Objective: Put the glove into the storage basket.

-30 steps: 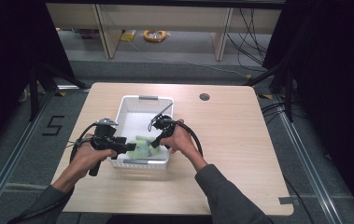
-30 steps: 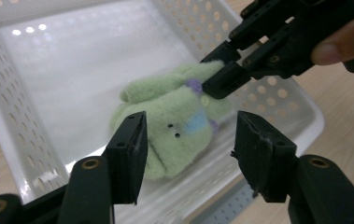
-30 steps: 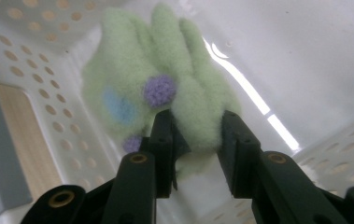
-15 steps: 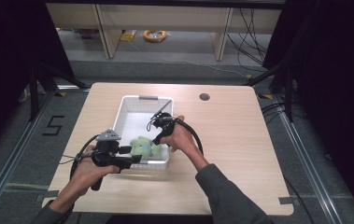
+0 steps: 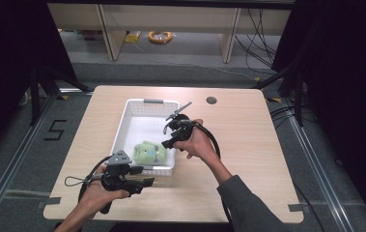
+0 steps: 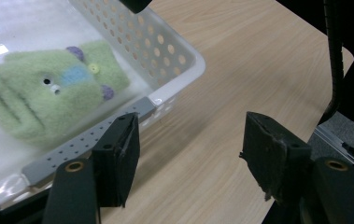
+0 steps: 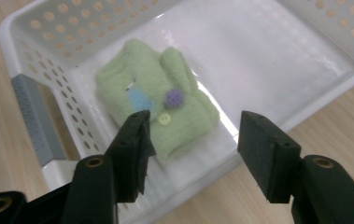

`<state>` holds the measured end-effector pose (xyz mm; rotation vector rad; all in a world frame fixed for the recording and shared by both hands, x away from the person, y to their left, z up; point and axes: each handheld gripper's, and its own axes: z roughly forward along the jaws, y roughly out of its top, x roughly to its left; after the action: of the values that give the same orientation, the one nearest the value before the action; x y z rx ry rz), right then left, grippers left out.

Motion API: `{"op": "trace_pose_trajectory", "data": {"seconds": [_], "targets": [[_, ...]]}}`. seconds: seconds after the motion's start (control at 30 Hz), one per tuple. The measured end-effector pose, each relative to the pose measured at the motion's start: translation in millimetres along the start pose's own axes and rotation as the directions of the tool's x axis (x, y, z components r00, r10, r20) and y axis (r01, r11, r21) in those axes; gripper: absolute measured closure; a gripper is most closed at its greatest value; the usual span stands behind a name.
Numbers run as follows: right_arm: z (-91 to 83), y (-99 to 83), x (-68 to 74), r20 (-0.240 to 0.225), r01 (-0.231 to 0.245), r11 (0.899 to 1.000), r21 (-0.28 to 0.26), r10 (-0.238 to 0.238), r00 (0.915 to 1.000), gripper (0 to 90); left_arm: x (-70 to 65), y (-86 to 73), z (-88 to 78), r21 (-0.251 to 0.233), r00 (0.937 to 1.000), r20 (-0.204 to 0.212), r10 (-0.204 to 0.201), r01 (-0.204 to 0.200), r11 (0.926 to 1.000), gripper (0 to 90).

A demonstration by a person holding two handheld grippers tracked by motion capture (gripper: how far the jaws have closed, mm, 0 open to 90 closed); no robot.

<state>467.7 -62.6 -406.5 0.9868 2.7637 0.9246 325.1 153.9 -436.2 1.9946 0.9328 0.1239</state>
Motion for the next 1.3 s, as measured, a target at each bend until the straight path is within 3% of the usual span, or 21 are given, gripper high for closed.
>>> {"op": "trace_pose_trajectory", "data": {"seconds": [0.27,0.3,0.37,0.4,0.43,0.63,0.67,0.73,0.77,0.83,1.03,1.07,1.13,1.3], "targets": [[-15.0,-17.8,5.4,-0.001,0.028,0.997,-0.071,-0.028,0.9996,38.3,-7.2,-7.3,6.7,-0.023,0.9999,-0.011,0.01,-0.011,0.9997,33.0],[-16.7,-20.1,7.9,-0.004,0.004,0.997,-0.074,-0.005,1.0,37.4,-9.5,-8.7,8.3,-0.041,0.9999,-0.012,-0.007,0.006,0.9992,32.4],[-18.8,-25.0,10.5,0.002,-0.007,0.995,-0.099,0.007,1.0,36.8,-11.1,-10.6,9.1,-0.041,0.9998,-0.019,-0.001,0.0,0.9992,31.2],[-21.4,-27.1,10.1,-0.007,0.021,0.994,-0.104,-0.022,0.9997,36.6,-12.1,-11.7,9.9,-0.049,0.9999,-0.016,-0.003,0.002,0.9988,30.6],[-23.9,-29.8,12.2,-0.013,0.001,0.995,-0.098,-0.002,0.9999,36.4,-12.2,-12.8,9.5,-0.041,0.9999,-0.014,0.004,-0.005,0.9991,30.4],[-35.0,-45.3,13.5,0.003,0.011,0.988,-0.156,-0.01,0.9999,35.2,-16.6,-17.9,11.7,-0.046,0.9999,-0.015,0.009,-0.009,0.9989,27.9],[-39.0,-47.6,13.3,0.007,0.009,0.99,-0.142,-0.008,0.9999,35.2,-18.1,-18.3,11.3,-0.04,0.9997,-0.024,0.001,-0.002,0.9992,27.7],[-42.1,-51.8,11.2,0.004,0.024,0.985,-0.17,-0.024,0.9997,35.1,-18.3,-18.5,11.3,-0.038,0.9998,-0.016,0.009,-0.01,0.9992,27.2],[-42.4,-54.5,12.0,0.001,0.01,0.983,-0.185,-0.01,1.0,35.0,-19.6,-18.9,12.0,-0.044,0.9999,-0.015,-0.003,0.003,0.999,26.8],[-48.4,-59.1,10.6,0.007,0.018,0.984,-0.178,-0.017,0.9998,34.9,-20.6,-19.8,12.5,-0.049,0.9998,-0.018,-0.005,0.005,0.9988,26.1],[-56.4,-75.2,8.6,0.016,0.011,0.973,-0.231,-0.007,0.9998,34.2,-21.2,-23.5,15.2,-0.043,0.9998,-0.018,-0.008,0.008,0.999,24.1],[-58.2,-77.7,7.1,0.018,0.023,0.973,-0.23,-0.019,0.9997,34.0,-21.1,-24.3,15.8,-0.048,0.9997,-0.02,-0.013,0.012,0.9988,24.1],[-60.0,-80.4,8.1,0.002,-0.002,0.976,-0.219,0.003,1.0,33.5,-21.2,-25.0,16.6,-0.055,0.9996,-0.019,-0.022,0.021,0.9983,24.0],[-62.6,-92.2,4.5,0.006,0.009,0.972,-0.233,-0.007,1.0,32.5,-20.3,-29.2,18.9,-0.054,0.9995,-0.022,-0.023,0.022,0.9983,23.7]]}}
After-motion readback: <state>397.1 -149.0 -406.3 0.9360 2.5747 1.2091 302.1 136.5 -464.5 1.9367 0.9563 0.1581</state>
